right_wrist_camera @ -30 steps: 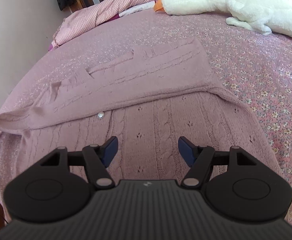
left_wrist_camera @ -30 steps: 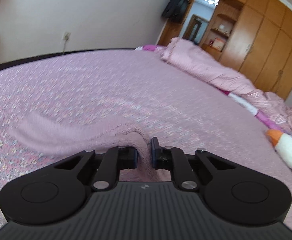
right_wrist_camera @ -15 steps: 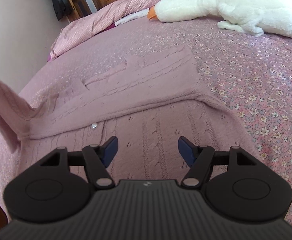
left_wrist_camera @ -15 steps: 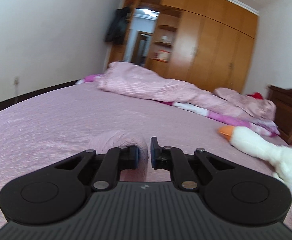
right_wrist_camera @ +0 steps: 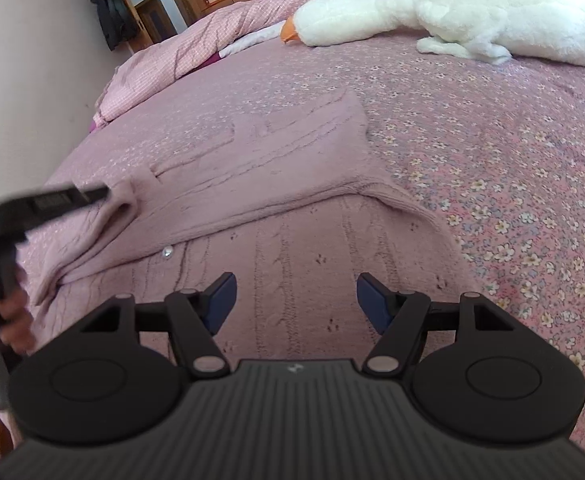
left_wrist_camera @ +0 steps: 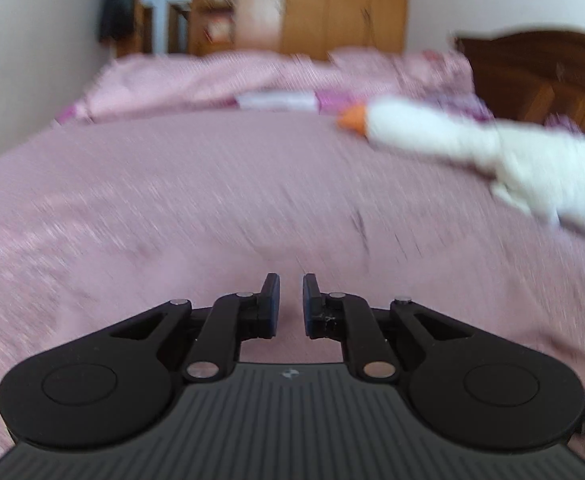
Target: Fold small clothes
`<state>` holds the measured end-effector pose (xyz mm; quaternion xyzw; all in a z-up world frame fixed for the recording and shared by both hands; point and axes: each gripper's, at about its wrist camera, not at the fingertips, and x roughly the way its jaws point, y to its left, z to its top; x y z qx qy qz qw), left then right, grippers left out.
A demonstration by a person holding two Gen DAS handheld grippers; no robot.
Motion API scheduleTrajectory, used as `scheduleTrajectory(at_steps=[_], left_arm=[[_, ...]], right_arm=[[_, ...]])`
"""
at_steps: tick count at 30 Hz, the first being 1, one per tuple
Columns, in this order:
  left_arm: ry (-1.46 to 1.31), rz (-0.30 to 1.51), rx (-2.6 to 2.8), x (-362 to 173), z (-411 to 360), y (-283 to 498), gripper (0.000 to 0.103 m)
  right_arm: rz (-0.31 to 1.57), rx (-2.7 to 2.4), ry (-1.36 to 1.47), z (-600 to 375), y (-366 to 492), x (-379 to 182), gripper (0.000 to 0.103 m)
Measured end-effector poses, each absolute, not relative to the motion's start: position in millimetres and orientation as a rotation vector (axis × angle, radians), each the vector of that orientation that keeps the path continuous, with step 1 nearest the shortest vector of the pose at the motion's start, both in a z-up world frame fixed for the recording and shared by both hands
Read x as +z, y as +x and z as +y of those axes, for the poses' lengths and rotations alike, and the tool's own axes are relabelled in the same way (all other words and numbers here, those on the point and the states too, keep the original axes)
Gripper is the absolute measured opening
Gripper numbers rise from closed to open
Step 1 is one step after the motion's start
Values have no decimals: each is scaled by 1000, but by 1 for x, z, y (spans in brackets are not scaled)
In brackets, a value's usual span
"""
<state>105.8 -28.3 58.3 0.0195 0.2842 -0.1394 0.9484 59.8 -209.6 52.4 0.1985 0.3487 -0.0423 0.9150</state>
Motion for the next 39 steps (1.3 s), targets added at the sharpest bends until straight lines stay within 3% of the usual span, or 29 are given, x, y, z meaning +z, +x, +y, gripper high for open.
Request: scheduleTrajectory(at_steps=[1,2,4,5,23,39], left_arm=[[47,618,-290,50,-31,110,29],[50,660,-288,41,-34,111,47],[59,695,-276,29,-37,107,68],[65,697,-272,25,-35,104,70],[40,751,-15,73,80,60,79],[-53,871,125,54,173,35,79]], right_arm=[[719,-88,412,-211,59,52,68],[719,-88,415,-212,59,51,68],[720,-85,420,-212,58,50,68],[720,-83,420,-212,57,50,68],[700,98,279,-156,80,77,68],[688,479,56,-23,141,106,68]])
